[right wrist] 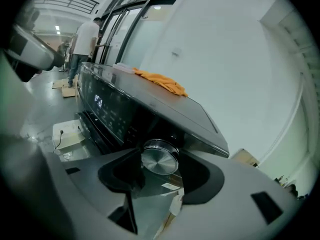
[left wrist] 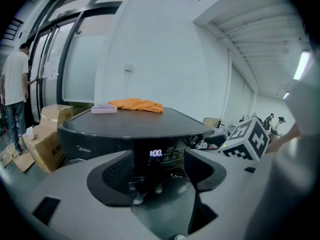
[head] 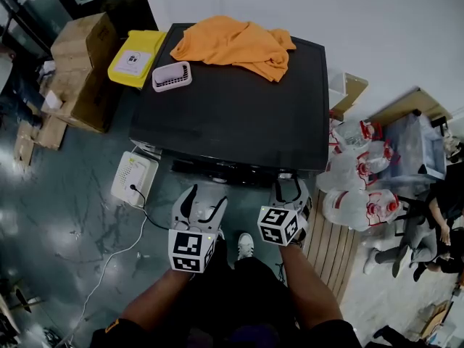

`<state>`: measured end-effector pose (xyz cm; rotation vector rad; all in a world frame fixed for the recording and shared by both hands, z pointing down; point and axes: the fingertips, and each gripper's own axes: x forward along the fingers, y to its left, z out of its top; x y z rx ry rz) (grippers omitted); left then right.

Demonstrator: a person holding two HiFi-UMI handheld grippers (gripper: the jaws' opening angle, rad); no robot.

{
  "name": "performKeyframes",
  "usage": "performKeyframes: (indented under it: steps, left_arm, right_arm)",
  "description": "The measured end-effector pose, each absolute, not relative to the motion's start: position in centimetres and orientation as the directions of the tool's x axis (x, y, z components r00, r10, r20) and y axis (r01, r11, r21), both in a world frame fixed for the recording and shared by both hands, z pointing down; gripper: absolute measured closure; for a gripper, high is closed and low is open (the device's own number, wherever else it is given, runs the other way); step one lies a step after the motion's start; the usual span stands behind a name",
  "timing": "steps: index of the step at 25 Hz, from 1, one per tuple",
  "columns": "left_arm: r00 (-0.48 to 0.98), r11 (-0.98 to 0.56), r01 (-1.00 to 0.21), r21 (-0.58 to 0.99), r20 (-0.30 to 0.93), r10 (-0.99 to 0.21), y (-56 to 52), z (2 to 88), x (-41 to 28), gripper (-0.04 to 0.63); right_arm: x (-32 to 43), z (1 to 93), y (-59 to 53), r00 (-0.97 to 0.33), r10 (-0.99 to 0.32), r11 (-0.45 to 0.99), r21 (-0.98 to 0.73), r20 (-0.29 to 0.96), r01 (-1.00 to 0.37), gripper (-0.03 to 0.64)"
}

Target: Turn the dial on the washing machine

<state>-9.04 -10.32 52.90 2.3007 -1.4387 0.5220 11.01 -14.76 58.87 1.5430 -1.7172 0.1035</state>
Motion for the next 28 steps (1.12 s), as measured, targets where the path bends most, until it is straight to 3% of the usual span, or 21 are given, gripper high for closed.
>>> performKeyframes:
  steps: [14,20,28]
  left_arm:
    - [0.423,-0.407,-0.902,0.145,0.482,-0.767,-10.1,52.7,-9.0,0.282]
    - [0.409,-0.398,-0.909,0.128,0.467,-0.784,-10.3,51.8,-8.7,0.282]
    - [0.370,-0.366,-0.926,0.092,0.411,-0.833,-10.0,48.1,-7.9,0.288]
  right_arm:
    - [12.6,59.2,-14.7,-0.110,-0.787,0.125,-0.017,0.607,-0.992,0.367]
    - [12.2,57.6,-14.3,-0.102,-0.804,0.174,0.068,0.586,-0.982,0.365]
    - [9.2,49.3,-12.2,-0.237,-0.856,0.312,0.094,0.460,-0.945,0.398]
